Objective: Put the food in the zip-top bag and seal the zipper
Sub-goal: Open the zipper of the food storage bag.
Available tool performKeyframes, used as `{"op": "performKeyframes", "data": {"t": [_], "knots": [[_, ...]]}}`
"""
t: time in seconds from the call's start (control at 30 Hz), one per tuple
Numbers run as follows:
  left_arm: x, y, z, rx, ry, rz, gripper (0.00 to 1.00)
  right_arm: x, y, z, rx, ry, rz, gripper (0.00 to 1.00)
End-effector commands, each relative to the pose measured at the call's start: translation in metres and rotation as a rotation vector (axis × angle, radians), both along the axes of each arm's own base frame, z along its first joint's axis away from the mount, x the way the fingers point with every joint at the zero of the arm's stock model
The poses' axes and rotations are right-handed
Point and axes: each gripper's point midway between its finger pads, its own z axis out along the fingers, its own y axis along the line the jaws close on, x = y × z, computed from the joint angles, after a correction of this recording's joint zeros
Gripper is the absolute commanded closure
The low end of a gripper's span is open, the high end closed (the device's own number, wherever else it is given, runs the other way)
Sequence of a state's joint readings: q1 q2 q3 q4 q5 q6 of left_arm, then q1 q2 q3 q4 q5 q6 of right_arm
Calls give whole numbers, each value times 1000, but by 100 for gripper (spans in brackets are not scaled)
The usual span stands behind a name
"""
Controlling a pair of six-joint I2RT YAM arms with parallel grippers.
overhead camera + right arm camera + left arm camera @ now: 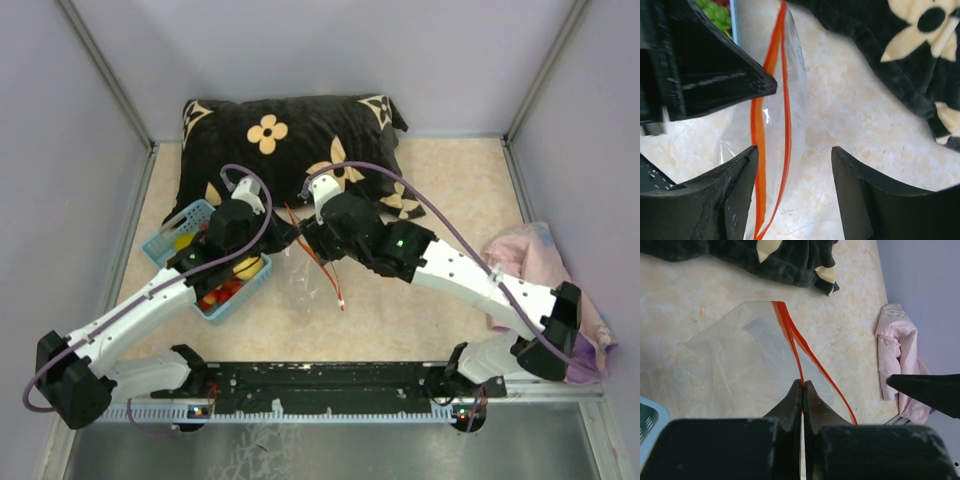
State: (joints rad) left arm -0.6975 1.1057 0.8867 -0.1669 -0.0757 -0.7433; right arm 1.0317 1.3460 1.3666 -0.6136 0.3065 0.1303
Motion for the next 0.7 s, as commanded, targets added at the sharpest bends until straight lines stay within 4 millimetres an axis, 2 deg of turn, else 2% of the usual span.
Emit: {"op": "performKeyframes", "data": {"t": [0.0,0.13,0.23,0.37,0.43,0.57,0.6,0.67], "knots": [[-5,2,11,-6,-21,-26,100,11,-6,-22,-20,13,-97,39],[-8,3,12,-12,-20,-31,100,15,-4,-41,-27,25,-110,41],[-11,2,15,-18,-21,-43,100,19,-12,-56,-48,24,-157,45],[-17,3,17,-20,-13,-63,100,24,-17,-62,-9,17,-174,52],[-22,4,19,-24,-9,-79,100,26,-18,-61,7,9,-173,61],[-31,7,23,-18,-4,-103,100,36,-30,-48,-8,-46,-220,95],[-33,9,23,-11,-4,-104,100,39,-35,-45,-20,-61,-233,99],[-36,14,21,12,2,-105,100,44,-44,-33,-39,-99,-261,100]]}}
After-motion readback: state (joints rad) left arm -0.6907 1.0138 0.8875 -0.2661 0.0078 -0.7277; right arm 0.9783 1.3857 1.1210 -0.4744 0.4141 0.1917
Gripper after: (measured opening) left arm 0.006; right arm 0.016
